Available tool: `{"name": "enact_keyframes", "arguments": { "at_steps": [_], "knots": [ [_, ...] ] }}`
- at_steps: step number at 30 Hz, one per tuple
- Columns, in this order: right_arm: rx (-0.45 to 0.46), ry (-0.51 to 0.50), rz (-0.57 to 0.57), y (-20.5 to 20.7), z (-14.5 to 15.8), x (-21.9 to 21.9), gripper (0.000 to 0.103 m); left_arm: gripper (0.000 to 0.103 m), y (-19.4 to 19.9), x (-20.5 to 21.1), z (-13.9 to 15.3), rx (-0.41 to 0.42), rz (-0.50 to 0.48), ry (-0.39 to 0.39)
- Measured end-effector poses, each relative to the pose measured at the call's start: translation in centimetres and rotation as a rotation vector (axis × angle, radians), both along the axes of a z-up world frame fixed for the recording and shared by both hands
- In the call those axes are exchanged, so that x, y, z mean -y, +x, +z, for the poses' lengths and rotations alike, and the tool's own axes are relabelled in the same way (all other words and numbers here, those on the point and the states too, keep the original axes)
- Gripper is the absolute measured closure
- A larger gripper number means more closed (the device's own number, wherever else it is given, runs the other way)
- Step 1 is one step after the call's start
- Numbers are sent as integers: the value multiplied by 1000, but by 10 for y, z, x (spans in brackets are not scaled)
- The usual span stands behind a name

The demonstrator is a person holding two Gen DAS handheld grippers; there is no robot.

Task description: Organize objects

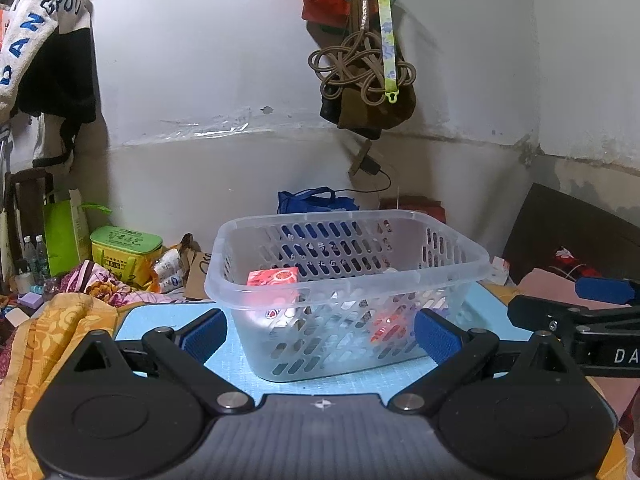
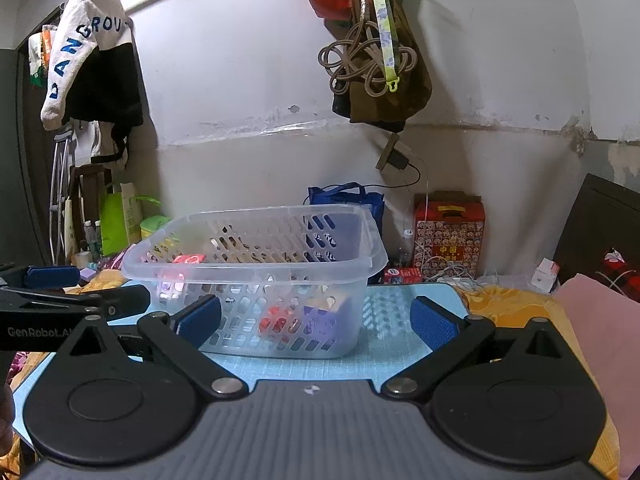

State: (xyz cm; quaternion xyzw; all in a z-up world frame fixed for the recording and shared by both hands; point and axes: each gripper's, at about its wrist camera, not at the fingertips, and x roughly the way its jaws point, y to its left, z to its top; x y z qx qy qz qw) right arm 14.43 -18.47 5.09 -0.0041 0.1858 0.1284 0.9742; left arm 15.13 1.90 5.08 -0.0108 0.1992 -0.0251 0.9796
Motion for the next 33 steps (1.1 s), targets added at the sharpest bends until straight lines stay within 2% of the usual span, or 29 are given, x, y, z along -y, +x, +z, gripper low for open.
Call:
{"name": "enact_keyframes", "arguments": {
  "at_steps": [33],
  "knots": [
    [1, -8, 0, 0, 0, 0, 0, 2, -2, 3, -2, -4, -8, 6]
  ]
}}
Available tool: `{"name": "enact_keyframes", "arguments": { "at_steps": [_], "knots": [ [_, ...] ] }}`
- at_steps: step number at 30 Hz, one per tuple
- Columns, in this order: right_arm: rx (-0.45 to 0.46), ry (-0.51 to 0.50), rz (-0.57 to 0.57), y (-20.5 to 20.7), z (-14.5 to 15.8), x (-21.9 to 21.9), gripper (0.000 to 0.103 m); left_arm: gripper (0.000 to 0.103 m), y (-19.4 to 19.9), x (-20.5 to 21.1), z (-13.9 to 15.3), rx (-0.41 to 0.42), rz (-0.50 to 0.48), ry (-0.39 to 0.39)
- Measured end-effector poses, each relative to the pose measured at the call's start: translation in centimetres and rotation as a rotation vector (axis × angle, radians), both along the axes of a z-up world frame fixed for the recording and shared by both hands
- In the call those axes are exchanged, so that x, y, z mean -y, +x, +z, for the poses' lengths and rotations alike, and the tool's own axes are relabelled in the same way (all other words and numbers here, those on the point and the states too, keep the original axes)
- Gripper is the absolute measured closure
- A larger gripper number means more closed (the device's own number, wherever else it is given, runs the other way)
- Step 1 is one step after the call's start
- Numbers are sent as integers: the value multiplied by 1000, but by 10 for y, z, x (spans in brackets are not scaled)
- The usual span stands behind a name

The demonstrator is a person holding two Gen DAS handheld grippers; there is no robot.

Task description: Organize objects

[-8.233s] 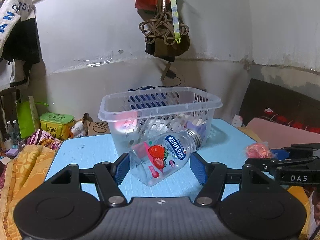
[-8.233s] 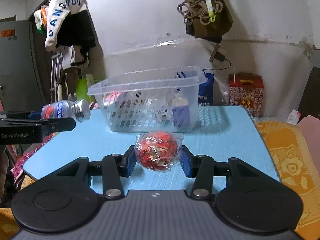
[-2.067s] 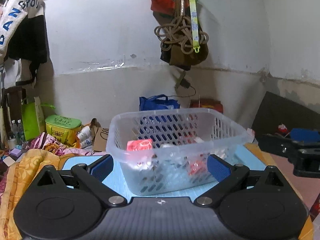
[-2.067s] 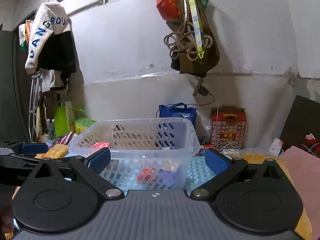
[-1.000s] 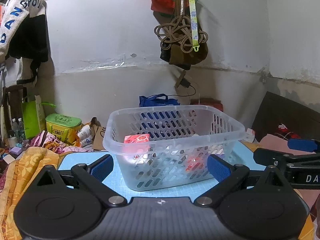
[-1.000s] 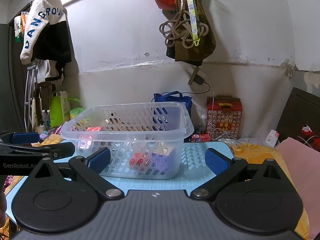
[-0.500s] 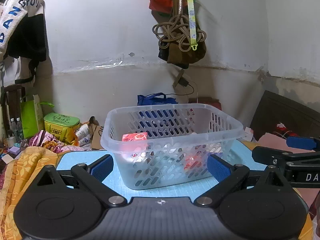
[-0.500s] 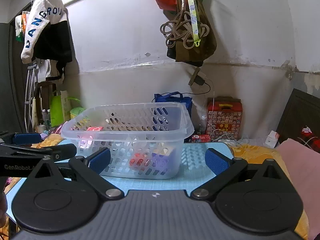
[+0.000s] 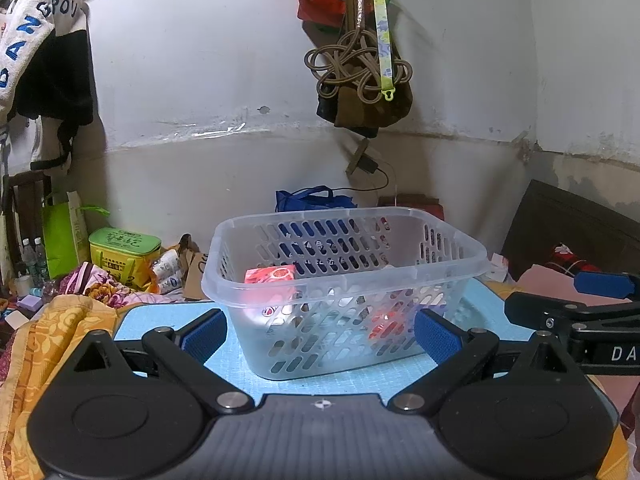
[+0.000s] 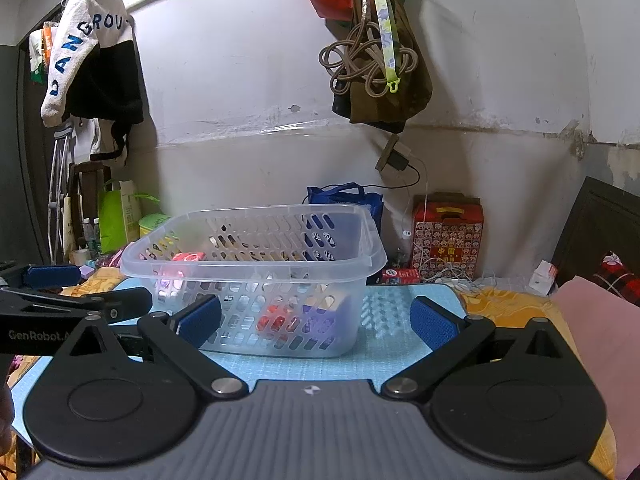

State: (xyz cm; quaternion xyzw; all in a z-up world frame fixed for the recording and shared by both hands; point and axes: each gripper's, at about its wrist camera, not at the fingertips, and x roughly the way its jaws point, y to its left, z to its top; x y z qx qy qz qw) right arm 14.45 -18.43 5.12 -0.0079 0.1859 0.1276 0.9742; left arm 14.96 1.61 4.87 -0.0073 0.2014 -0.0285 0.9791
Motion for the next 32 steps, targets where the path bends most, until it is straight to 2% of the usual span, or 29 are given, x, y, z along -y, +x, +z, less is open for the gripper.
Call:
{"name": "enact_keyframes", "arguments": {
  "at_steps": [11, 25, 32],
  "knots": [
    [1, -10, 5, 0, -1, 0, 0, 2, 4, 1, -2, -23, -25, -19],
    [-3, -12, 6, -1, -1, -1, 0, 2, 2, 2, -2, -10, -37, -27],
    [-1, -14, 8, -2, -2, 0, 0, 2, -1, 2, 3, 31, 19, 2]
  ]
}}
